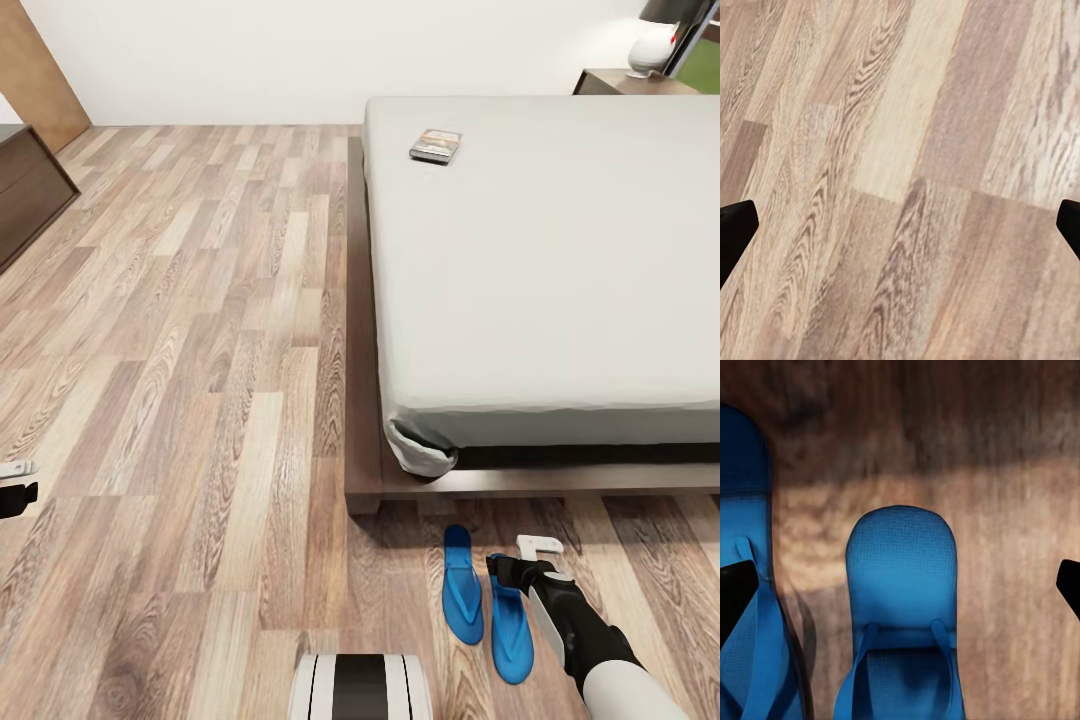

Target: In the bedroom, move the book from the bed onto either nightstand, and place the two sandals side by side next to the bed.

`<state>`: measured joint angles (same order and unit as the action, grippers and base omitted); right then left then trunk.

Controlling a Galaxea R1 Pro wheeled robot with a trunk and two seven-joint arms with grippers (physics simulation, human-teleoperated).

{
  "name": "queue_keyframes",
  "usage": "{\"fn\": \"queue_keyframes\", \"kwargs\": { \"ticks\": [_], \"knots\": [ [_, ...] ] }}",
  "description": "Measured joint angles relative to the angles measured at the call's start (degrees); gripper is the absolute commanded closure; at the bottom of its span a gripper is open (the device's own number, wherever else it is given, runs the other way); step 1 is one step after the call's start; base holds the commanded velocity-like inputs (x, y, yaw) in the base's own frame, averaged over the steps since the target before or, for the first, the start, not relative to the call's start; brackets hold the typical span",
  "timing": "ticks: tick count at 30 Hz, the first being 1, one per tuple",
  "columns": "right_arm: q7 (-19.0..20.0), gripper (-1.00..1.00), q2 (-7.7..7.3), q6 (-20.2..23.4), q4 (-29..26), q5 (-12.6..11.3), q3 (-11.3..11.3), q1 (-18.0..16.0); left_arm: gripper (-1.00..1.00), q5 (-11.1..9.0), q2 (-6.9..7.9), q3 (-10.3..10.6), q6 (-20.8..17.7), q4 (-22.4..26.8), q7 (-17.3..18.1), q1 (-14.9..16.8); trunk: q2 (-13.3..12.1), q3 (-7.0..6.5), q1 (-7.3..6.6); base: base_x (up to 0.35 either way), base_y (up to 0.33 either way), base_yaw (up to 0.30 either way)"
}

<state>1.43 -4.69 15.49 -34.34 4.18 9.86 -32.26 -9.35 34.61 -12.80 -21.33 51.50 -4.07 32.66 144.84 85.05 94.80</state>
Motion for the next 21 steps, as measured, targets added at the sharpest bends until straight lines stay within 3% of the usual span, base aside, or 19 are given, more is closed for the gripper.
{"fn": "queue_keyframes", "kwargs": {
  "ticks": [21],
  "knots": [
    [0.09, -1.0, -0.04, 0.0, -0.07, -0.02, 0.0, 0.01, -1.0, 0.03, 0.0, 0.0, 0.0, -0.07, -0.06, -0.01, 0.0, 0.0, 0.0, 0.0, 0.0, 0.0]
  ]
}}
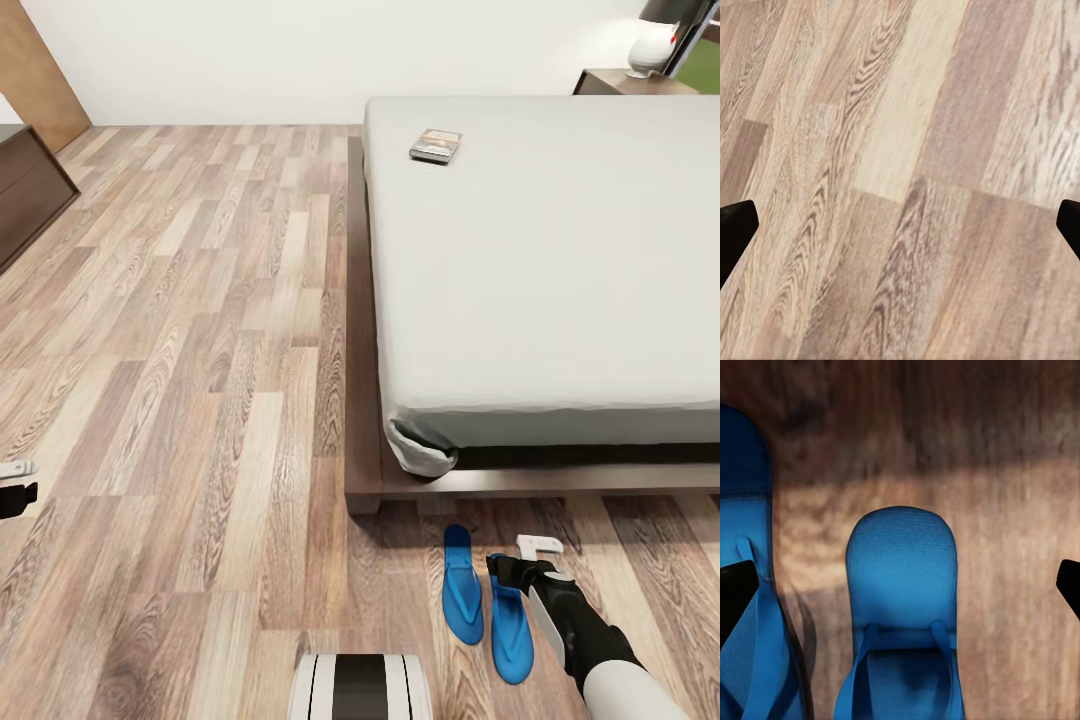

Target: In the bedroom, move the book from the bed onto either nightstand, and place the two sandals side by side next to the bed.

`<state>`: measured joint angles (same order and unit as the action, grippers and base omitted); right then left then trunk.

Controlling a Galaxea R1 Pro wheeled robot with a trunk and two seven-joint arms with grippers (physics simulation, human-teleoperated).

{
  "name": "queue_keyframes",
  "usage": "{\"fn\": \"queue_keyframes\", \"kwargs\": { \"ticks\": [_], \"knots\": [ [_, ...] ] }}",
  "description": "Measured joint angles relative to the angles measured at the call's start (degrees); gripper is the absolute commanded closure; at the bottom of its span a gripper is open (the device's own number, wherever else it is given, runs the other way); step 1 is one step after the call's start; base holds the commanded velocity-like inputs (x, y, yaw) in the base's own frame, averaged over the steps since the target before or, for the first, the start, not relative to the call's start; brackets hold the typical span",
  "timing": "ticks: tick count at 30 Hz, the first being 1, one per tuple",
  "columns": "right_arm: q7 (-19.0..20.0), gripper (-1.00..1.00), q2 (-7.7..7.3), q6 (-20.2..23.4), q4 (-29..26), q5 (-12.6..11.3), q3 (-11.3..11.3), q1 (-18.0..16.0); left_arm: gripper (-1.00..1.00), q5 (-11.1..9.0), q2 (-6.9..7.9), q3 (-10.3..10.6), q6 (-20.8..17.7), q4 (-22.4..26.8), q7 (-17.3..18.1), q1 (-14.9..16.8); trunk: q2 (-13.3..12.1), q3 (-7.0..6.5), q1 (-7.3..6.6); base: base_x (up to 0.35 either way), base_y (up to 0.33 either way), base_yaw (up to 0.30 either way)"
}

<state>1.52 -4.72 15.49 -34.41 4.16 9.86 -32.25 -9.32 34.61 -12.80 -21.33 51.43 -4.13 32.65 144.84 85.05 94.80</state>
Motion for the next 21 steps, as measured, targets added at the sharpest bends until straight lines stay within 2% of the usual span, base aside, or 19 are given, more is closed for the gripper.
{"fn": "queue_keyframes", "kwargs": {
  "ticks": [12, 21],
  "knots": [
    [0.17, -1.0, -0.05, -0.2, -0.06, -0.09, -0.14, 0.0, -1.0, 0.0, 0.0, 0.0, 0.0, -0.01, -0.07, 0.03, 0.0, 0.0, 0.0, 0.0, 0.0, 0.0],
    [0.18, -1.0, -0.05, -2.5, -0.02, -0.07, -0.11, 0.0, -1.0, 0.0, 0.0, 0.0, 0.0, -0.01, -0.09, 0.03, 0.0, 0.0, 0.0, 0.0, 0.0, 0.0]
  ]
}}
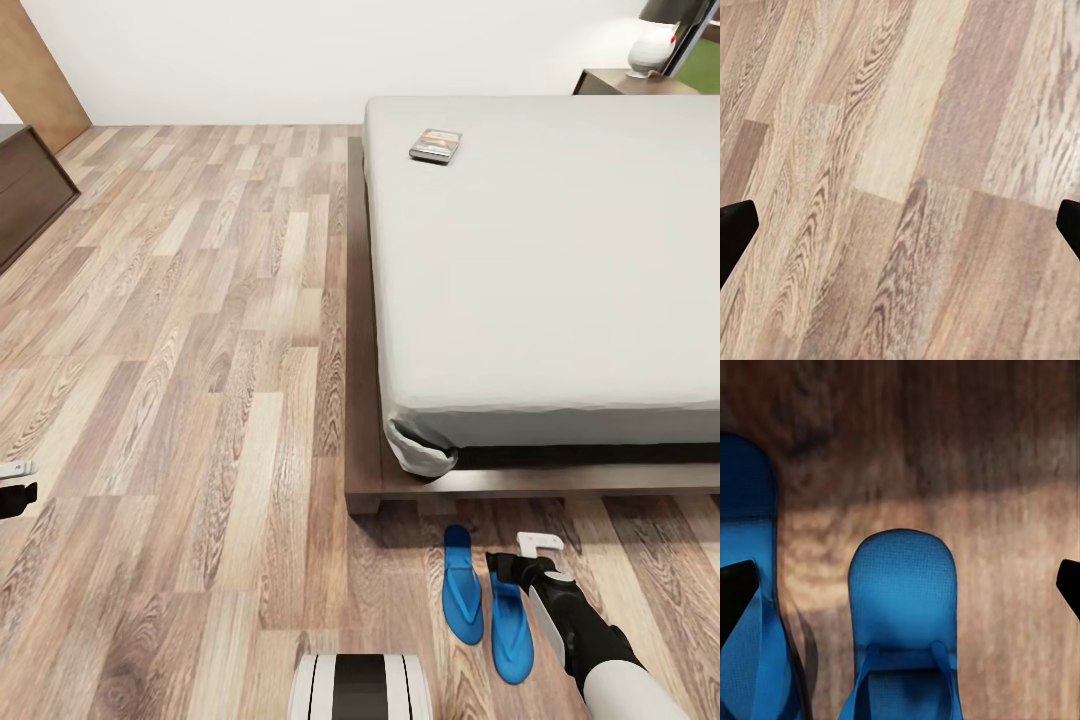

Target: In the bedroom, move the book from the bed onto either nightstand, and place the two sandals side by side next to the bed.

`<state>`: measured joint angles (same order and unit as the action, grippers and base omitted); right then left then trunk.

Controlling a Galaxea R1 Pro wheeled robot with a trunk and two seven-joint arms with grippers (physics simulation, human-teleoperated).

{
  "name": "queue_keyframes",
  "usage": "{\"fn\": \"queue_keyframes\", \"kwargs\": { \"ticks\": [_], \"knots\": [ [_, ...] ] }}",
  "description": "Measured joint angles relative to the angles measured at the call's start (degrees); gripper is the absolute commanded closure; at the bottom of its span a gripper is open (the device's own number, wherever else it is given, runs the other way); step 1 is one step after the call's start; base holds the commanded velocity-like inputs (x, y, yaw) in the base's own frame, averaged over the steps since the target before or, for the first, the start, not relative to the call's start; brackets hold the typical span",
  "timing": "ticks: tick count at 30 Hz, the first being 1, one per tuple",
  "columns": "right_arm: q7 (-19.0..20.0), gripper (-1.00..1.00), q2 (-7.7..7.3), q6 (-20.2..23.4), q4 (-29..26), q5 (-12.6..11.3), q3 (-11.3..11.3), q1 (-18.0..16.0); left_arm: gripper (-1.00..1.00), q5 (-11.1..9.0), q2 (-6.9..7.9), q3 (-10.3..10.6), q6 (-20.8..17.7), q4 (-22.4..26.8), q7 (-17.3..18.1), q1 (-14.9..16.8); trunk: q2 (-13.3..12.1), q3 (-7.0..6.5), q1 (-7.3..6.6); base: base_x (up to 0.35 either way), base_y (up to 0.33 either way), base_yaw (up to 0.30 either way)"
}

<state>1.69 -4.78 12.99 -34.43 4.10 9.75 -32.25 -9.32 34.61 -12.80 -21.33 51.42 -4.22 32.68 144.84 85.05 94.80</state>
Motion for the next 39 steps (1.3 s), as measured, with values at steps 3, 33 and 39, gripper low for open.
{"fn": "queue_keyframes", "kwargs": {
  "ticks": [3, 33, 39],
  "knots": [
    [0.02, -1.0, 0.0, -0.21, 0.0, -0.01, 0.0, 0.0, -1.0, 0.0, 0.0, 0.0, 0.0, 0.0, 0.0, -0.01, 0.0, 0.0, 0.0, 0.0, 0.0, 0.0],
    [0.07, -1.0, 0.0, -0.66, 0.01, 0.04, -0.01, 0.0, -1.0, 0.0, 0.0, 0.0, 0.04, 0.03, -0.02, -0.03, 0.0, 0.0, 0.0, 0.0, 0.0, 0.0],
    [0.11, -1.0, 0.0, -0.66, 0.01, 0.04, -0.01, 0.05, -1.0, 0.0, 0.0, 0.0, 0.07, 0.06, -0.04, -0.02, 0.0, 0.0, 0.0, 0.0, 0.0, 0.0]
  ]
}}
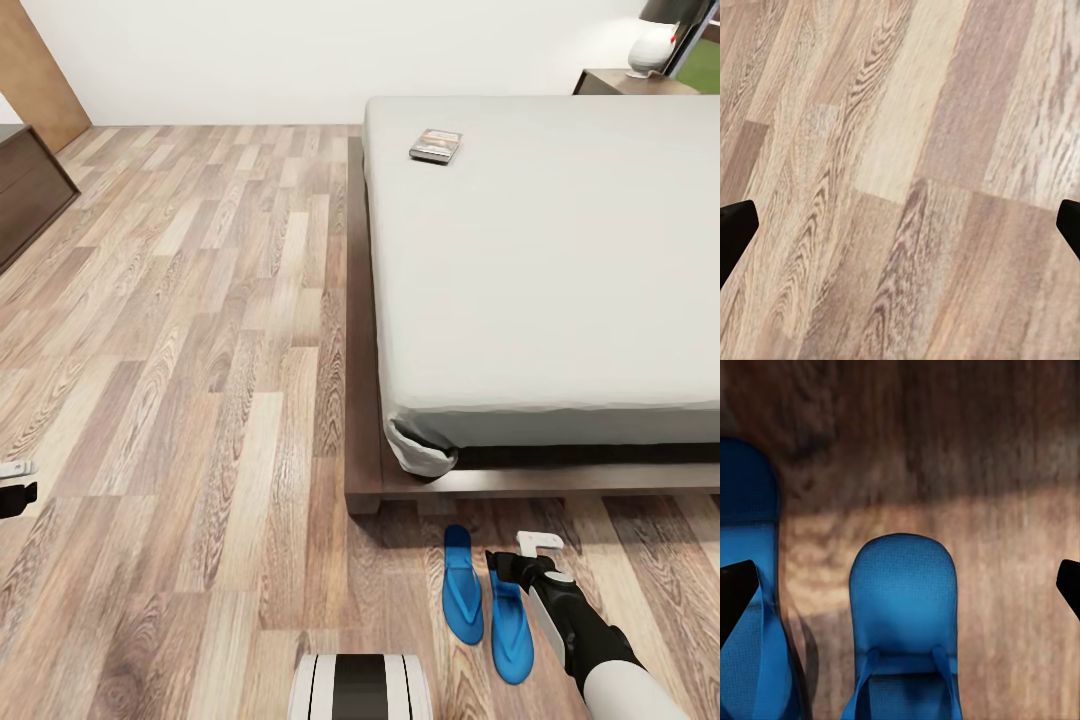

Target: In the bedroom, move the book from the bed onto either nightstand, and place the two sandals side by side next to the bed.

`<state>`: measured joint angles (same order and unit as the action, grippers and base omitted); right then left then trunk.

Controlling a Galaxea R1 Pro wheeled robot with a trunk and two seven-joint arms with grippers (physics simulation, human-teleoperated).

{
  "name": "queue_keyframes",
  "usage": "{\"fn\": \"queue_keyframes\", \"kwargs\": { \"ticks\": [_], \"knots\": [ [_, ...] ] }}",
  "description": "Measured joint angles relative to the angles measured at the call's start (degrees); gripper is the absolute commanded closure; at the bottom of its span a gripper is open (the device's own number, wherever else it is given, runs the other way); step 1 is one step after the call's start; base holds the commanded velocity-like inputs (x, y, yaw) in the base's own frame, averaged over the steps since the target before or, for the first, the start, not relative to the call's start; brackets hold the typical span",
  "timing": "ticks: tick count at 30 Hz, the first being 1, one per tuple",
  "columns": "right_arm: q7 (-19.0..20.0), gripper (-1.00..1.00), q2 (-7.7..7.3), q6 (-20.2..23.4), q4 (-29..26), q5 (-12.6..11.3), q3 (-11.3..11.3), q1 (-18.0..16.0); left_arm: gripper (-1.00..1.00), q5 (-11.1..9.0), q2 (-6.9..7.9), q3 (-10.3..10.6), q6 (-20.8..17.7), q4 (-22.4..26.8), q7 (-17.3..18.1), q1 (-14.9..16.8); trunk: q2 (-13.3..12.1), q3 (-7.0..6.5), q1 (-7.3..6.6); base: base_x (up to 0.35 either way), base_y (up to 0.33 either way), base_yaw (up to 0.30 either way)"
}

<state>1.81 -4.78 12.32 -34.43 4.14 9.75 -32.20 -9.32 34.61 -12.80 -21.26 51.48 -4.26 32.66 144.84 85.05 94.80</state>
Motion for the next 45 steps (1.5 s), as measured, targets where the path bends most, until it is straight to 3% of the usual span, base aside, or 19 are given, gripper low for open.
{"fn": "queue_keyframes", "kwargs": {
  "ticks": [3, 10, 20, 26, 38, 45],
  "knots": [
    [0.01, -1.0, 0.0, 0.0, 0.0, 0.0, -0.02, 0.0, -1.0, 0.0, 0.0, 0.0, 0.01, -0.02, 0.0, 0.01, 0.0, 0.0, 0.0, 0.0, 0.0, 0.0],
    [0.02, -1.0, 0.0, 0.0, 0.0, -0.05, -0.05, 0.02, -1.0, 0.01, -0.01, 0.0, -0.05, -0.05, 0.16, 0.03, -0.09, -1.54, -0.18, 0.0, 0.0, 0.0],
    [0.04, -1.0, -0.03, 0.0, 0.0, -0.02, -0.03, 0.09, -1.0, 0.0, -0.07, 0.0, -0.01, 0.1, -0.01, 0.03, -0.09, -1.55, -0.18, 0.0, 0.0, 0.0],
    [0.22, -1.0, -0.07, 0.0, 0.0, -0.01, 0.02, 0.17, -1.0, 0.01, -0.08, 0.0, 0.01, 0.05, 0.04, 0.03, -0.17, -2.87, -0.34, 0.0, 0.0, 0.0],
    [0.46, -1.0, -0.21, 0.12, -0.19, 0.03, 0.06, 0.61, -1.0, 0.01, -0.09, 0.0, -0.02, 0.32, -0.05, -0.07, -0.2, -3.32, -0.39, 0.0, 0.0, 0.0],
    [0.49, -1.0, -1.14, 0.29, -0.21, -0.04, 0.08, 0.88, -1.0, 0.0, -0.09, 0.0, -0.05, 0.49, 0.01, -0.13, -0.25, -4.21, -0.49, 0.0, 0.0, 0.0]
  ]
}}
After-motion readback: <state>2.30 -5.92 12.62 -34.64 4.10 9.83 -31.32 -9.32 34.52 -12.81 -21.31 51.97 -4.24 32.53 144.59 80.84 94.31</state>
